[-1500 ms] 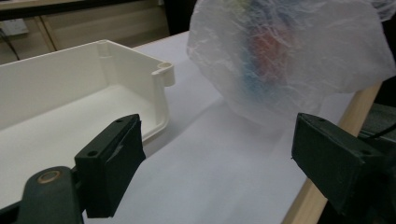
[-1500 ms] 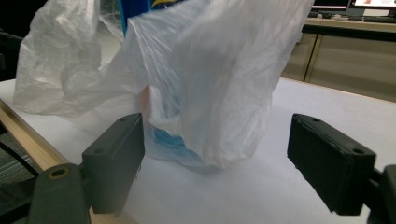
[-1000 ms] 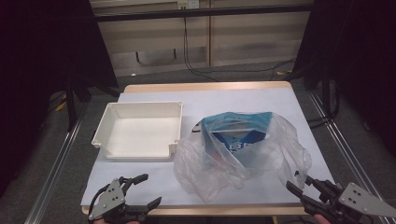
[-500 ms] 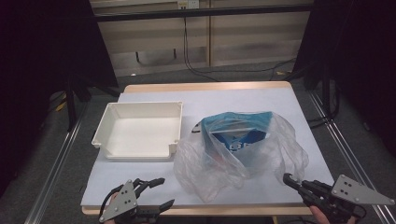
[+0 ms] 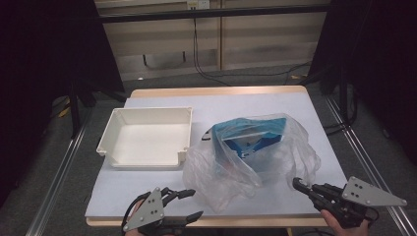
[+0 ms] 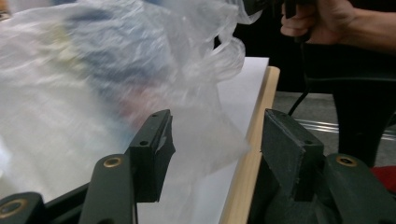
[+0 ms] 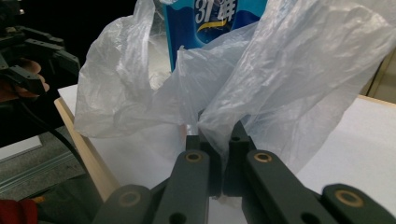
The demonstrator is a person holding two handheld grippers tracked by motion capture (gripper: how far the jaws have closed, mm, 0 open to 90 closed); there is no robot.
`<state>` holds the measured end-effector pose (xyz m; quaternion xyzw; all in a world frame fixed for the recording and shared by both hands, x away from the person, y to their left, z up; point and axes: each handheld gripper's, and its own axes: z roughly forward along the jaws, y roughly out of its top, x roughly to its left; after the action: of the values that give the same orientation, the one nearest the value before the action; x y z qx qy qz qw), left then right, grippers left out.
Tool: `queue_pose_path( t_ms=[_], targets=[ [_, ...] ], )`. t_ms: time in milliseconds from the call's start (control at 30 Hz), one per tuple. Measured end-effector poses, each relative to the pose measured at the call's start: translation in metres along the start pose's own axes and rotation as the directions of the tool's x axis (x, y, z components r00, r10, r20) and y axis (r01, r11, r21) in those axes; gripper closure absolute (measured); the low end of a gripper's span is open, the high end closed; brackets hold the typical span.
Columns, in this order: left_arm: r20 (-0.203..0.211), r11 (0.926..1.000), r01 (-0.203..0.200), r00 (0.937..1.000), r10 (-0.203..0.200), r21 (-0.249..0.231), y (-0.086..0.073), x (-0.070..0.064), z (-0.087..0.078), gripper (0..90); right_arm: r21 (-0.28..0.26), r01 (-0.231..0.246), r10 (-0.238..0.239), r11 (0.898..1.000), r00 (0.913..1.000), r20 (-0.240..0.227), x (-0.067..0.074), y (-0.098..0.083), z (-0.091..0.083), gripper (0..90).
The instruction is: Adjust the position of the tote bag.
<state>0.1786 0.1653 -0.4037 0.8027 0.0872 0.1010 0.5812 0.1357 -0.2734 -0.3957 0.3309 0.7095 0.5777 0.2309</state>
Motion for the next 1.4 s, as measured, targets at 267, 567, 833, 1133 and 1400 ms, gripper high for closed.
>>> queue_pose_path(
  t_ms=[267,567,833,1133,1400],
  targets=[
    [0.062,0.9976,-0.069,0.9957,0.069,0.006,0.017,-0.003,0.023,48.7,0.002,-0.01,0.01,1.0,1.0,-0.002,-0.002,-0.004,0.002,90.0],
    [0.092,0.9937,-0.109,0.9895,0.111,-0.022,0.043,-0.014,0.045,50.0,-0.01,-0.007,0.007,1.0,1.0,0.002,-0.002,-0.003,0.0,90.0],
    [0.07,0.9967,-0.077,0.9947,0.076,0.024,0.042,-0.005,0.077,48.5,0.013,-0.011,0.012,1.0,0.9999,-0.011,-0.003,-0.004,0.002,90.0],
    [0.093,0.9886,-0.131,0.9879,0.124,0.073,0.051,-0.011,0.104,49.0,0.008,-0.01,0.01,1.0,0.9999,0.006,-0.003,-0.005,0.001,90.0],
    [0.042,0.9911,-0.091,0.9953,0.087,0.097,0.05,0.004,0.116,42.3,0.009,-0.013,0.013,1.0,0.9999,0.008,-0.003,-0.005,0.003,90.0]
  ],
)
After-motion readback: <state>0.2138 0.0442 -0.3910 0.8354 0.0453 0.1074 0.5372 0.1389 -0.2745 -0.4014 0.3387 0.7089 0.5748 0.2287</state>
